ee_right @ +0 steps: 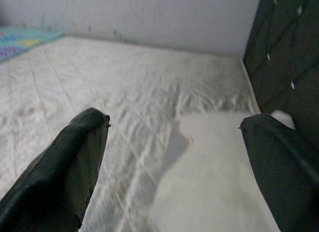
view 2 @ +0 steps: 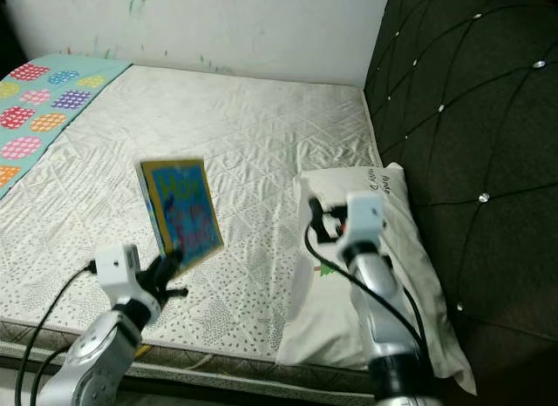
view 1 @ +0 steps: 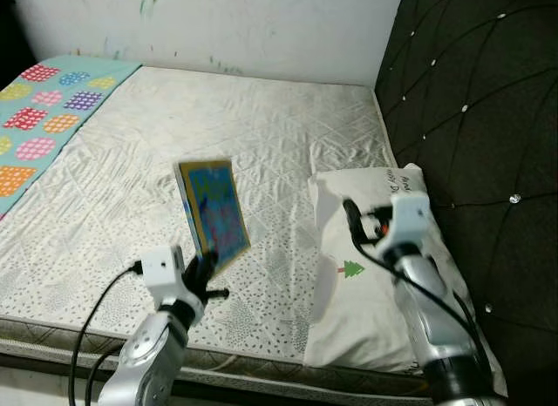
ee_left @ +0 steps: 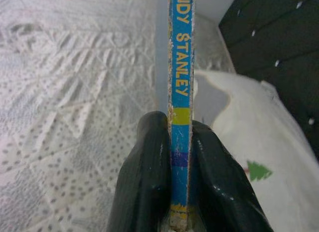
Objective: Clean up the room
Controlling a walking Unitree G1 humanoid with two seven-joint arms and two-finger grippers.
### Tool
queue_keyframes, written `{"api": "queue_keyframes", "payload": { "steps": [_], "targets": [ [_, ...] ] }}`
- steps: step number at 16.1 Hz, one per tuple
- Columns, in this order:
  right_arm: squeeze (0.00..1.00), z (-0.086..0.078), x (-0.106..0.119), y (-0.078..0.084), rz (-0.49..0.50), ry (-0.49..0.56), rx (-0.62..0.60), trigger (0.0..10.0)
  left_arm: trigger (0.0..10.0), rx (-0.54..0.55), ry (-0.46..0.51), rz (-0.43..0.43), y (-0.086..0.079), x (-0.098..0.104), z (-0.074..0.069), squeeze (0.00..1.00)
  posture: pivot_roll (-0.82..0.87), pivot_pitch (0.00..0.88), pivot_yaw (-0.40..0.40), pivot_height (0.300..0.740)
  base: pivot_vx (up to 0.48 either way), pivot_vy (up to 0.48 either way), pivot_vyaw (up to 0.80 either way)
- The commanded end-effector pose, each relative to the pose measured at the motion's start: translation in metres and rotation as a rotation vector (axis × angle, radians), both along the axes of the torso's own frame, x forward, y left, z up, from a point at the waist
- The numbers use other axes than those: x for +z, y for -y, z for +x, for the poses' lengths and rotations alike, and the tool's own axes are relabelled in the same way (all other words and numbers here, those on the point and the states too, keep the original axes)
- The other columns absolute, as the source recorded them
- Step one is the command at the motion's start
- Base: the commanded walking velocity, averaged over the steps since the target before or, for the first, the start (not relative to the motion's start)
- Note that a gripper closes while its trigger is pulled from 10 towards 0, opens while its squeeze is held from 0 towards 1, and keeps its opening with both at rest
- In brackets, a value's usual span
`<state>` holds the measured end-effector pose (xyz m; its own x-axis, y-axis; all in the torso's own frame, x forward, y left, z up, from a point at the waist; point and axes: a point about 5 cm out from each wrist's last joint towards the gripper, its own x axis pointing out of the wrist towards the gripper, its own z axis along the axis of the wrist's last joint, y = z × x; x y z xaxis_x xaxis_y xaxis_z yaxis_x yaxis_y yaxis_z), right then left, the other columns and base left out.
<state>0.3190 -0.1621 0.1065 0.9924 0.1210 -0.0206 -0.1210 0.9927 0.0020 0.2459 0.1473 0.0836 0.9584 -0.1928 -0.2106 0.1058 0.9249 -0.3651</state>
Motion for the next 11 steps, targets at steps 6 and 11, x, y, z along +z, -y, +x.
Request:
{"api": "queue_keyframes", "payload": {
  "steps": [6, 11],
  "targets": [
    [0.00, 0.009, 0.010, -0.006, 0.029, 0.022, 0.004, 10.0, 10.0, -0.020, 0.066, -0.014, 0.001, 0.021, 0.012, 0.00, -0.02, 0.026, -0.013, 0.740, 0.000, 0.000, -0.27],
    [0.00, 0.005, 0.007, 0.001, 0.017, 0.018, -0.020, 10.0, 10.0, -0.003, 0.064, -0.050, 0.000, 0.023, 0.017, 0.00, -0.03, 0.027, -0.006, 0.740, 0.000, 0.212, 0.00]
  ]
}}
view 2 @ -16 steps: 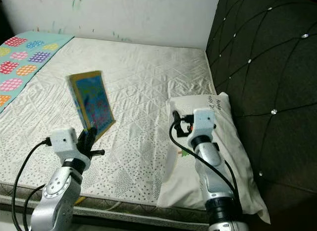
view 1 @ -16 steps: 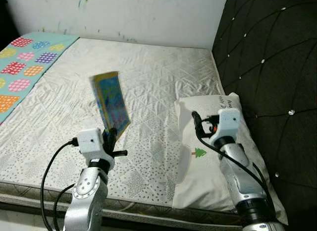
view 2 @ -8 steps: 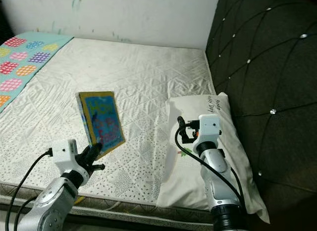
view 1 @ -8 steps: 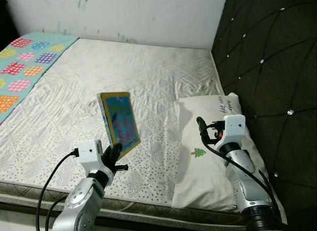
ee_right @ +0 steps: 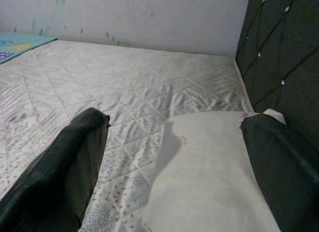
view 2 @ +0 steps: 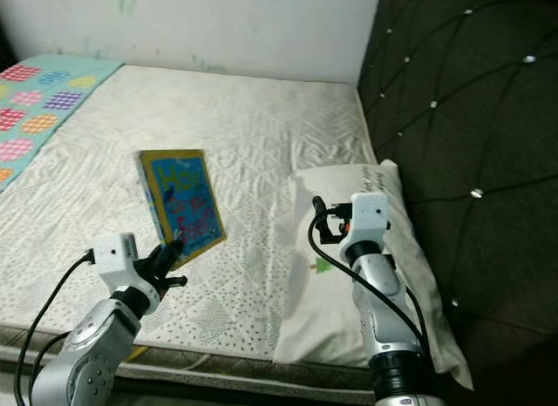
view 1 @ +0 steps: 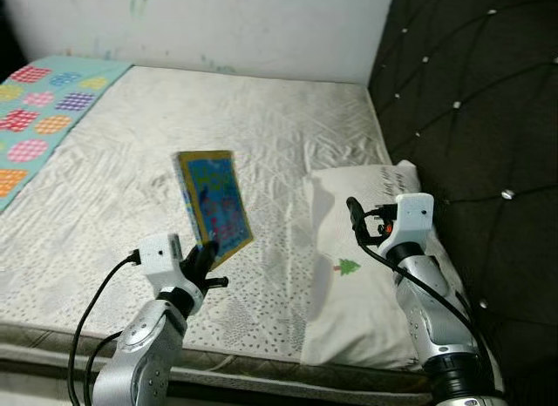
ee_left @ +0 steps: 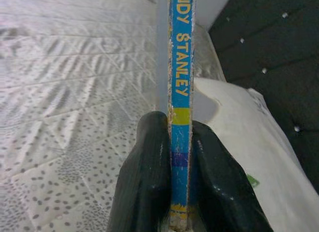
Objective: Clean up the room
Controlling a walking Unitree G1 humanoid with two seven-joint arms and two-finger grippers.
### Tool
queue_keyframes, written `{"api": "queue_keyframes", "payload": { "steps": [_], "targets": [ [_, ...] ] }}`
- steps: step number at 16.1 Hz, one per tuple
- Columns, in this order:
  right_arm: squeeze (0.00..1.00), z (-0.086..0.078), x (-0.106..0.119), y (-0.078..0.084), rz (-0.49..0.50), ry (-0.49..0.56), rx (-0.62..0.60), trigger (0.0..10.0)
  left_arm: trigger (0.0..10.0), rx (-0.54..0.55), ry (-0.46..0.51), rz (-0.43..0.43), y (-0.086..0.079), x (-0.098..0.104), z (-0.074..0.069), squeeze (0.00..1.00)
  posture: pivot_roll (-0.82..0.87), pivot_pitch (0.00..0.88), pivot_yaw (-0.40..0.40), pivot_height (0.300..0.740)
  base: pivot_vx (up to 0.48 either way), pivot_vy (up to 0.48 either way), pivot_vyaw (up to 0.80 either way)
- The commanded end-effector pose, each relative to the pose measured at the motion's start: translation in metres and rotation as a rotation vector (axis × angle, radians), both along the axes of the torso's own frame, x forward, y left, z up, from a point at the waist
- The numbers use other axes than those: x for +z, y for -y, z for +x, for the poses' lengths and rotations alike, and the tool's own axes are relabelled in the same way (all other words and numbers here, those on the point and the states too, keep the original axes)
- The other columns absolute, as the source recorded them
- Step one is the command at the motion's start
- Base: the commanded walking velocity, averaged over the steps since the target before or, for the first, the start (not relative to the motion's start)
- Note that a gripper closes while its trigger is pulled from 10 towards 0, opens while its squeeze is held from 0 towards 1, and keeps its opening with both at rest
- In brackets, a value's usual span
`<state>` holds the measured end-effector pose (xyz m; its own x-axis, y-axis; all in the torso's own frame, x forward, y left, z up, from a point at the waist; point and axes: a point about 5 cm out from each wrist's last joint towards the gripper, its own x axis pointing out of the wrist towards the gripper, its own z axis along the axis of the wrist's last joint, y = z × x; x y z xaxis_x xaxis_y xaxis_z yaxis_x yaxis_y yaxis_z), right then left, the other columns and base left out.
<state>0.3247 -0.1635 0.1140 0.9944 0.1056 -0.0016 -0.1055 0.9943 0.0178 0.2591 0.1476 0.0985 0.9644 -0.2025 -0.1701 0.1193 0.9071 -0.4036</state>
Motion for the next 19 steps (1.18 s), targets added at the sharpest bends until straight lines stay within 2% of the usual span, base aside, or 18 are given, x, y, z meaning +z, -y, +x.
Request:
{"api": "queue_keyframes", "payload": {
  "steps": [1, 8, 12, 14, 17, 19],
  "targets": [
    [0.00, -0.001, -0.001, -0.001, -0.001, 0.001, -0.005, 10.0, 10.0, -0.001, 0.032, -0.005, 0.001, 0.008, 0.004, 0.00, -0.03, 0.027, -0.006, 0.740, 0.000, 0.292, 0.00],
    [0.00, 0.000, 0.002, 0.007, -0.023, 0.006, -0.019, 10.0, 10.0, -0.004, 0.023, -0.026, 0.006, 0.006, 0.004, 0.00, -0.05, 0.037, -0.012, 0.740, 0.000, 0.304, 0.00],
    [0.00, 0.001, 0.003, 0.009, -0.030, 0.007, -0.019, 10.0, 10.0, -0.004, 0.019, -0.029, 0.007, 0.005, 0.006, 0.00, -0.05, 0.052, -0.014, 0.740, 0.000, 0.060, 0.00],
    [0.00, 0.002, 0.004, 0.009, -0.029, 0.004, -0.021, 10.0, 10.0, 0.003, 0.018, -0.032, 0.006, 0.005, 0.007, 0.00, -0.05, 0.045, -0.015, 0.740, 0.000, 0.399, 0.00],
    [0.00, 0.002, 0.004, 0.009, -0.032, 0.006, -0.020, 10.0, 10.0, 0.004, 0.015, -0.029, 0.006, 0.003, 0.006, 0.00, -0.05, 0.047, -0.014, 0.740, 0.000, 0.461, -0.80],
    [0.00, 0.001, 0.004, 0.010, -0.031, 0.006, -0.024, 10.0, 10.0, 0.004, 0.010, -0.027, 0.006, 0.002, 0.006, 0.00, -0.06, 0.045, -0.014, 0.740, 0.000, 0.407, -0.20]
  ]
}}
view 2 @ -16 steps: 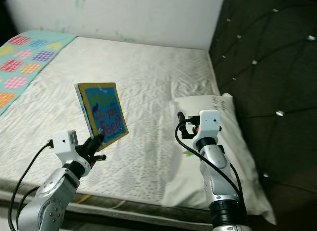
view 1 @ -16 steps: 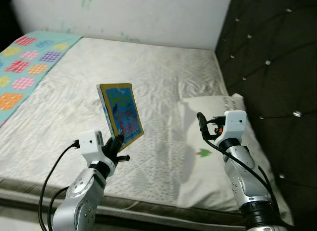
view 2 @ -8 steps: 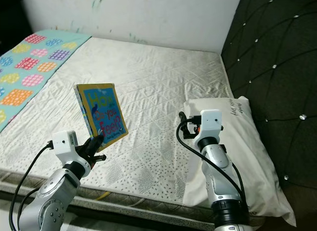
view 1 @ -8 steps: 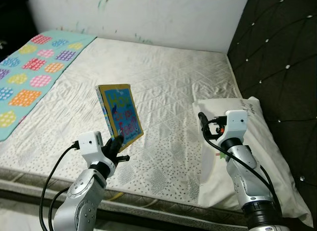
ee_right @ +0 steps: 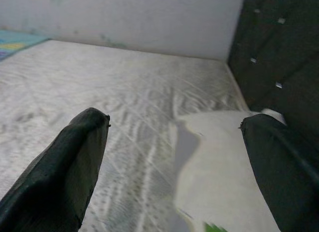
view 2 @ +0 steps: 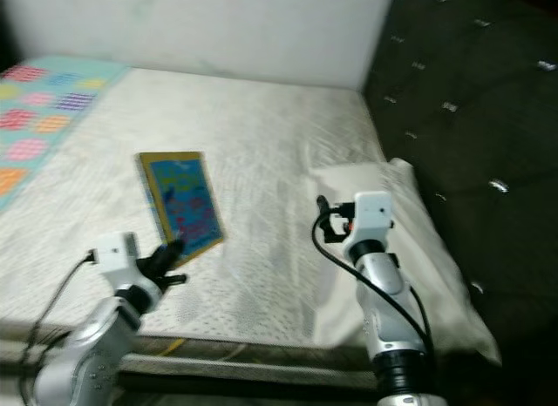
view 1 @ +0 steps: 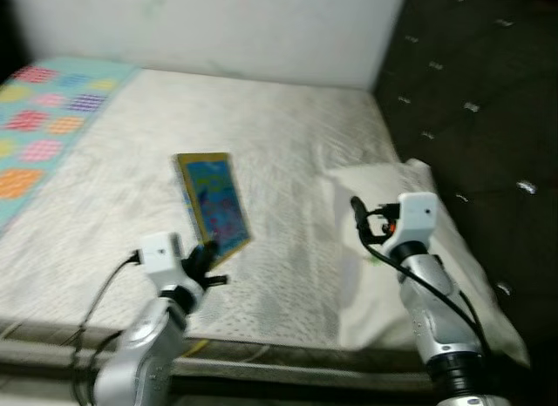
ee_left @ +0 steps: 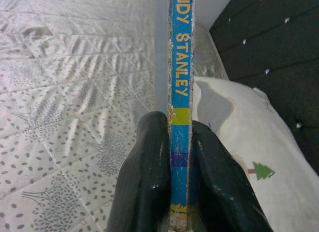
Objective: Clean up the room
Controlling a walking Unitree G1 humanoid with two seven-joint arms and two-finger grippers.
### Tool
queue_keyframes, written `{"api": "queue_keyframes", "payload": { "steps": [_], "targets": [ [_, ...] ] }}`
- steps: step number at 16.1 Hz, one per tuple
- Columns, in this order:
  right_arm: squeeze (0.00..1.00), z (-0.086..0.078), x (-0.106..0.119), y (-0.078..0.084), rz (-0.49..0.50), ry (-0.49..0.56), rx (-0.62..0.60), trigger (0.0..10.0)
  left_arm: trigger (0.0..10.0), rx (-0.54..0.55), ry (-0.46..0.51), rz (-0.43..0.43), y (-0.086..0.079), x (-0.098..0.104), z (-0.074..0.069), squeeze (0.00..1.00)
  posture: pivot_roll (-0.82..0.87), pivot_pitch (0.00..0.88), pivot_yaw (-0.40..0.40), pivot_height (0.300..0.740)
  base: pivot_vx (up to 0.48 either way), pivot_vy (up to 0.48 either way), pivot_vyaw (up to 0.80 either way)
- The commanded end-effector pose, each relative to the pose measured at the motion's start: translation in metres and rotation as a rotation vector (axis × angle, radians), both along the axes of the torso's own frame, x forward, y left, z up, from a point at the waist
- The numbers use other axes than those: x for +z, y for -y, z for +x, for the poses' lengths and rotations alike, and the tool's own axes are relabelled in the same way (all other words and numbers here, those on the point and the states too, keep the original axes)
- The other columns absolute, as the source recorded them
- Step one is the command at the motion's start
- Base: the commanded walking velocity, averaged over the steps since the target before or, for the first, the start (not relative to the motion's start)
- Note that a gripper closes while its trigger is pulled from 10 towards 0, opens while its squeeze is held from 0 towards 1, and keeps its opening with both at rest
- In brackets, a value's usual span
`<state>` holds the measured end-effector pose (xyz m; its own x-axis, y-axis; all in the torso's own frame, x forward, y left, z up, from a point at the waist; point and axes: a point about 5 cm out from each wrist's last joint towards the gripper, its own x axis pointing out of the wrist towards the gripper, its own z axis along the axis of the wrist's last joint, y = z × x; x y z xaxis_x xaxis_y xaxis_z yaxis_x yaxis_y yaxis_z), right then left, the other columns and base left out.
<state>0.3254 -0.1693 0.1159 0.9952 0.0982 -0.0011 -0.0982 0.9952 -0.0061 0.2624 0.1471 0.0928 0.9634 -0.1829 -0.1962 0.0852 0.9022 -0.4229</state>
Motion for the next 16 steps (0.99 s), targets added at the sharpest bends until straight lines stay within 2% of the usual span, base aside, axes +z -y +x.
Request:
{"api": "queue_keyframes", "payload": {
  "steps": [1, 4, 13, 16],
  "targets": [
    [0.00, 0.0005, 0.0015, 0.0052, -0.009, 0.002, -0.017, 10.0, 10.0, -0.017, 0.037, -0.006, 0.0053, 0.0075, 0.0036, 0.00, -0.06, 0.045, -0.013, 0.740, 0.000, 0.401, 0.00],
    [0.00, 0.0002, 0.0011, 0.0062, -0.013, 0.001, -0.018, 10.0, 10.0, -0.018, 0.045, -0.001, 0.0061, 0.0088, 0.0048, 0.00, -0.06, 0.043, -0.013, 0.740, 0.000, 0.095, 0.00],
    [0.00, 0.0009, 0.0014, 0.0062, -0.014, 0.000, -0.018, 10.0, 10.0, -0.038, 0.116, -0.060, 0.0070, 0.0156, 0.0039, 0.00, -0.06, 0.038, -0.016, 0.740, 0.000, 0.000, 0.00],
    [0.00, 0.0011, 0.0017, 0.0062, -0.015, 0.001, -0.017, 10.0, 10.0, -0.044, 0.125, -0.070, 0.0077, 0.0165, 0.0043, 0.00, -0.06, 0.033, -0.016, 0.740, 0.086, 0.000, -0.46]
  ]
}}
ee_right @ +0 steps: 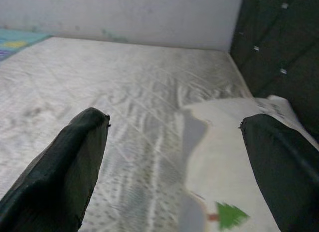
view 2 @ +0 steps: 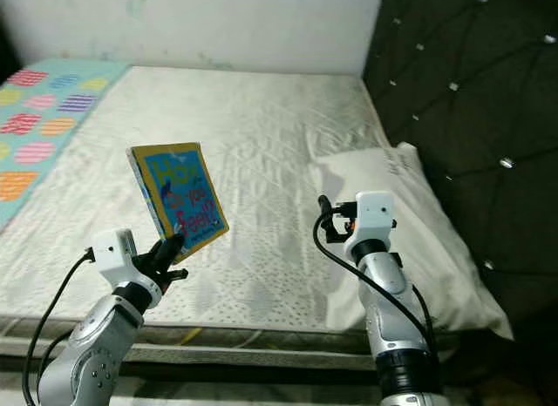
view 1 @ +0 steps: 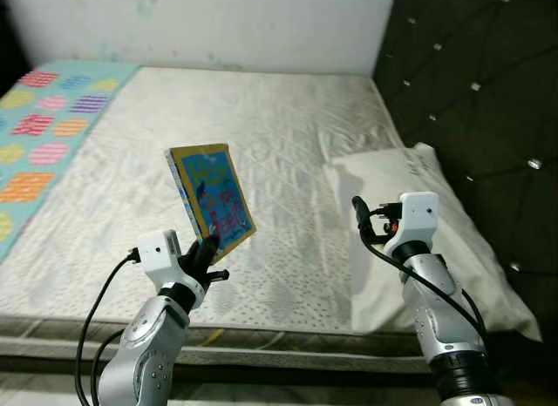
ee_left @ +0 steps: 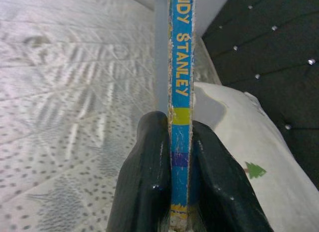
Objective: Clean up the room
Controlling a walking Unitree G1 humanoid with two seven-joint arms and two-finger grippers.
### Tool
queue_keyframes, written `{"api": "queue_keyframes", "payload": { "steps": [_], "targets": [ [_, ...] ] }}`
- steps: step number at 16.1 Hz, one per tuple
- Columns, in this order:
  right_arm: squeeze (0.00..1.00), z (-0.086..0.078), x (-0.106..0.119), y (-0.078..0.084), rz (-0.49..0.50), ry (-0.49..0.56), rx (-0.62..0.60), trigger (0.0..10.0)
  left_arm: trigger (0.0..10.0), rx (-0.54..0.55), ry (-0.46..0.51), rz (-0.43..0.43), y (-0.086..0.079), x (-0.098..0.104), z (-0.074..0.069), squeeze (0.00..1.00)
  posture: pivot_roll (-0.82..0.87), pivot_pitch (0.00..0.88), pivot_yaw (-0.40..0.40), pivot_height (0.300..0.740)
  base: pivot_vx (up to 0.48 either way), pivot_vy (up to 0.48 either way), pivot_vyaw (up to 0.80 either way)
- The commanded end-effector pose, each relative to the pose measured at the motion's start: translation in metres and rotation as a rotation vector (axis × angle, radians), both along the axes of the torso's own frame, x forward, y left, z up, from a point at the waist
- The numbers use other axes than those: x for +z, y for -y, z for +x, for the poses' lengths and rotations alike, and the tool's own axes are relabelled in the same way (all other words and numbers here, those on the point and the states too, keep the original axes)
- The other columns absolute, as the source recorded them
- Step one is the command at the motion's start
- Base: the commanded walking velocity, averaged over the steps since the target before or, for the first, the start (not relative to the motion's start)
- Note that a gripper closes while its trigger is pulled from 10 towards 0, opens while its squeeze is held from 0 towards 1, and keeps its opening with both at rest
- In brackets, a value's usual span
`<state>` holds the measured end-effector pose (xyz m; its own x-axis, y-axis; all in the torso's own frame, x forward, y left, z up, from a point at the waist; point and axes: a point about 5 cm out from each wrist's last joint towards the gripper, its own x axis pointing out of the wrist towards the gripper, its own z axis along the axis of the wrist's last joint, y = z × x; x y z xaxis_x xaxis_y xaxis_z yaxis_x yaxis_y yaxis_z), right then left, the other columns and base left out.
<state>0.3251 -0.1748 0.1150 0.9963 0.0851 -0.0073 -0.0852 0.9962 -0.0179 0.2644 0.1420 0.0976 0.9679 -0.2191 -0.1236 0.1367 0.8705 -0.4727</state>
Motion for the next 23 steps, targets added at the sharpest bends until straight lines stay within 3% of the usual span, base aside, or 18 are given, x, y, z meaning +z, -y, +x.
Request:
{"api": "queue_keyframes", "payload": {
  "steps": [1, 12, 20, 23],
  "targets": [
    [0.00, 0.0014, 0.0026, 0.0007, -0.003, 0.007, -0.004, 10.0, 10.0, -0.017, 0.064, -0.006, 0.0027, 0.0117, 0.0023, 0.00, -0.06, 0.033, -0.016, 0.740, 0.255, 0.000, 0.00],
    [0.00, 0.0009, 0.0010, 0.0025, -0.001, 0.004, -0.018, 10.0, 10.0, -0.030, 0.061, 0.001, 0.0038, 0.0107, 0.0022, 0.00, -0.06, 0.033, -0.010, 0.740, 0.274, 0.000, -0.15],
    [0.00, 0.0013, 0.0001, 0.0063, -0.007, -0.003, -0.028, 10.0, 10.0, -0.027, 0.041, 0.010, 0.0051, 0.0077, 0.0040, 0.00, -0.06, 0.031, -0.011, 0.740, 0.000, 0.000, 0.00],
    [0.00, 0.0020, -0.0003, 0.0072, -0.001, -0.007, -0.033, 10.0, 10.0, -0.026, 0.040, 0.009, 0.0063, 0.0073, 0.0040, 0.00, -0.06, 0.031, -0.013, 0.740, 0.000, 0.000, -0.80]
  ]
}}
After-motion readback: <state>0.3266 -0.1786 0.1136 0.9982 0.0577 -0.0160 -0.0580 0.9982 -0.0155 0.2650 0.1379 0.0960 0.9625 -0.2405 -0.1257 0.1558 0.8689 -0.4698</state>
